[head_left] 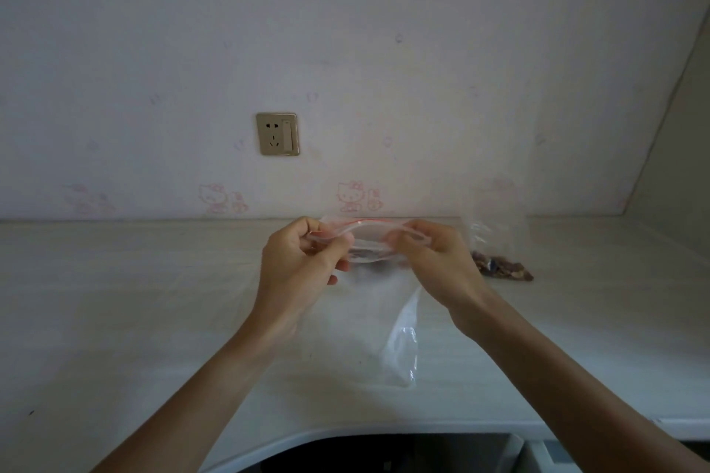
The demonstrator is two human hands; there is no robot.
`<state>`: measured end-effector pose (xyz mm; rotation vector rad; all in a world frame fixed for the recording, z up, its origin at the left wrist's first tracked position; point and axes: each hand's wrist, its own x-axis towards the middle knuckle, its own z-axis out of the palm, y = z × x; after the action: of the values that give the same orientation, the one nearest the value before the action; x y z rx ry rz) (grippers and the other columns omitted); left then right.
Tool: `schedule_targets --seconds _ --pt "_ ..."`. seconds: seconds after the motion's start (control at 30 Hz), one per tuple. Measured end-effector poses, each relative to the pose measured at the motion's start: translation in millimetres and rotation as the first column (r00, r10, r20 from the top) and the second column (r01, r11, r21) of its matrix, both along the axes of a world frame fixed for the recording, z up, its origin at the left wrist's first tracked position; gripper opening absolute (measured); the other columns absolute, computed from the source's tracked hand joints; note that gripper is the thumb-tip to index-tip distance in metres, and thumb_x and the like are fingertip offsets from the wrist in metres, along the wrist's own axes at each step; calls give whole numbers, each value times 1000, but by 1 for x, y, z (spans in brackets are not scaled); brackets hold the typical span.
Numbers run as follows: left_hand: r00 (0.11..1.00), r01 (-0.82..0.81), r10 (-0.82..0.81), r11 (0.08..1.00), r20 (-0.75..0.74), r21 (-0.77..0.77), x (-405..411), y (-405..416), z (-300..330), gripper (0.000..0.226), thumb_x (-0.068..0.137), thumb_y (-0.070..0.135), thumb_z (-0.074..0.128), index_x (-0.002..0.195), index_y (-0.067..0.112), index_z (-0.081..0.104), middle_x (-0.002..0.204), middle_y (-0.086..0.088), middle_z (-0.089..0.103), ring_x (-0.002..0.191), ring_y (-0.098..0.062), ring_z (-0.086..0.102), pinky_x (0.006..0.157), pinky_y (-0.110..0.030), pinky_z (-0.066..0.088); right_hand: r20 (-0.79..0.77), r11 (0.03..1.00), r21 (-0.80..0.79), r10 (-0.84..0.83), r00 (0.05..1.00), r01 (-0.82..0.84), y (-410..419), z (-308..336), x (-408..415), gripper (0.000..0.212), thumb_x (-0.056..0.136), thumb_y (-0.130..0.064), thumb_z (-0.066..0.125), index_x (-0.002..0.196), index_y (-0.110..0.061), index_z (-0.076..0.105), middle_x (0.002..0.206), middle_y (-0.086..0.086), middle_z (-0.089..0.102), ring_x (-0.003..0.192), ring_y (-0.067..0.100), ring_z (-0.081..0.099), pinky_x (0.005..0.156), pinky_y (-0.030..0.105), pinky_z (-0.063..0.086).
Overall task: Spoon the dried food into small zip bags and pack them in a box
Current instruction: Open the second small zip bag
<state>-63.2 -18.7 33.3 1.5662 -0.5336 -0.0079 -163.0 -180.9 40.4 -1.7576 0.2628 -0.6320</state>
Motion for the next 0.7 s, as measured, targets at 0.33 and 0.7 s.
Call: schedule_targets --seconds 0.33,0.7 --pt "963 -193 195 981 185 -27 17 10 1 20 94 21 74 89 26 56 82 -5 70 58 -18 75 52 -40 62 142 810 -457 -342 929 368 -9 10 -4 21 84 -11 76 80 -21 58 69 -8 58 59 4 54 53 9 41" --pt "631 132 -562 757 -535 -640 8 11 17 14 80 7 70 76 6 83 95 -12 81 83 -17 80 73 -33 66 160 775 616 54 986 -142 -11 12 -4 4 92 -2 70 88 -2 68 82 15 75 77 27 77 67 33 62"
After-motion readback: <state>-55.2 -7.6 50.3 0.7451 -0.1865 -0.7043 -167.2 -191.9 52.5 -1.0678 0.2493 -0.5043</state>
